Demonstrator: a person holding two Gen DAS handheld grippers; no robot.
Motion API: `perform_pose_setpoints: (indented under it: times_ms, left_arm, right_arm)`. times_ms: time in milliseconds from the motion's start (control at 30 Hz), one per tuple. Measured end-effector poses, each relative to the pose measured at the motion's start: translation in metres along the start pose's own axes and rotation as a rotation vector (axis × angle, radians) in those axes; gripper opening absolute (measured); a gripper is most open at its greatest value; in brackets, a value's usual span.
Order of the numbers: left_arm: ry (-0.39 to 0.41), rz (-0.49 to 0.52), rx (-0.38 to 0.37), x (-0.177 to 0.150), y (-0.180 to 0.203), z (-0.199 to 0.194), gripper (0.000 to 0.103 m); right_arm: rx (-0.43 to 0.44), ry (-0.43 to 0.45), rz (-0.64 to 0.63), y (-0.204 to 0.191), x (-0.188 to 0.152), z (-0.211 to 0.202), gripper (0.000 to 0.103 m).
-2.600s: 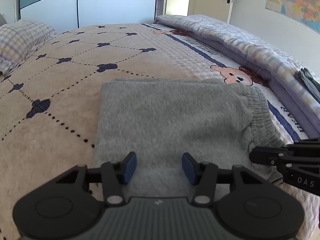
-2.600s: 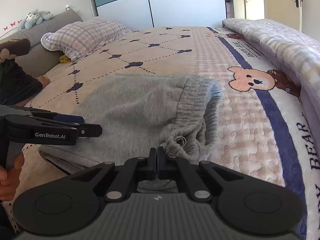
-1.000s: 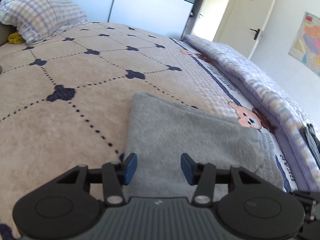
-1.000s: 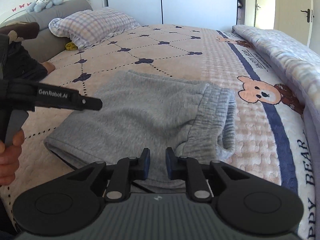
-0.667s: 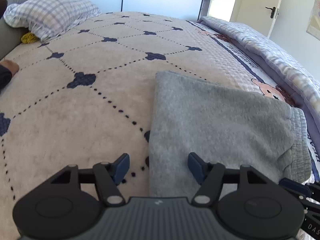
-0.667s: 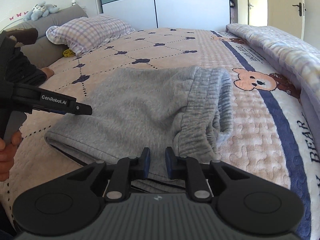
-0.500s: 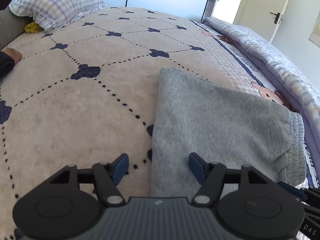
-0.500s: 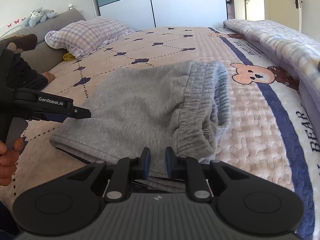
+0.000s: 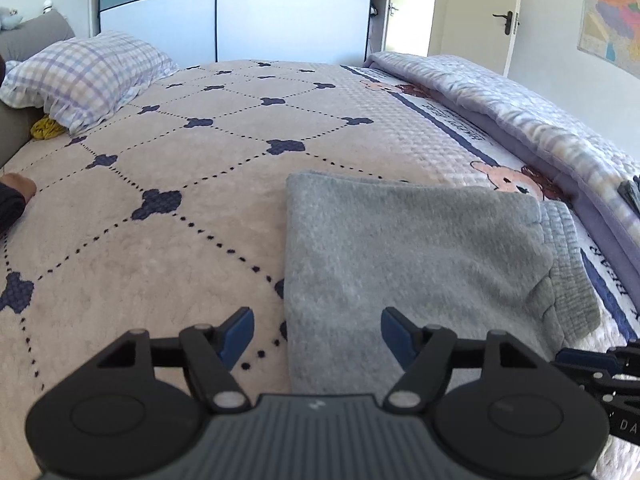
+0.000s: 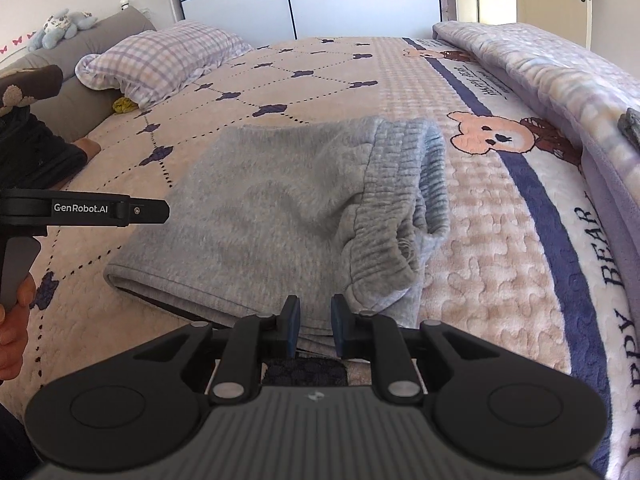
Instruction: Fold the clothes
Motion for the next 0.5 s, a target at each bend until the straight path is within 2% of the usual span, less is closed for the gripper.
perform_pose_setpoints:
  times_ms: [267, 367, 400, 433, 500]
  left_arm:
    - [-0.032, 0.001, 0.012, 0.000, 0.001, 0.008, 0.073]
    - [-0.051, -0.031, 0.006, 0.001, -0.006, 0.011, 0.085]
    - [-0.062, -0.061, -0.011, 0.001, -0.011, 0.012, 0.085]
    - [-0.073, -0.091, -0.028, 0.001, -0.016, 0.014, 0.086]
    - [-0.091, -0.157, -0.070, 0.001, -0.027, 0.017, 0.086]
  right_arm:
    - [0.024, 0.002, 0.032, 0.006, -0.002, 0.003, 0.017]
    - [0.063, 0.038, 0.068, 0.008, -0.001, -0.011, 0.020]
    - [0.077, 0.052, 0.081, 0.008, -0.001, -0.016, 0.030]
    - [0.090, 0.083, 0.112, 0.013, -0.001, -0.023, 0.054]
    - [0.094, 0.173, 0.208, 0.030, -0.001, -0.037, 0.083]
Point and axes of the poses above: each gripper's, at about its wrist camera, not at the fingertips, and z roughly the way its jaws point, y to its right, x to its top, the point moved 3 cm from there along z, roughly the way its jaws point, and after that the axes turned 9 degrees about -y, right-handed, at the moved point
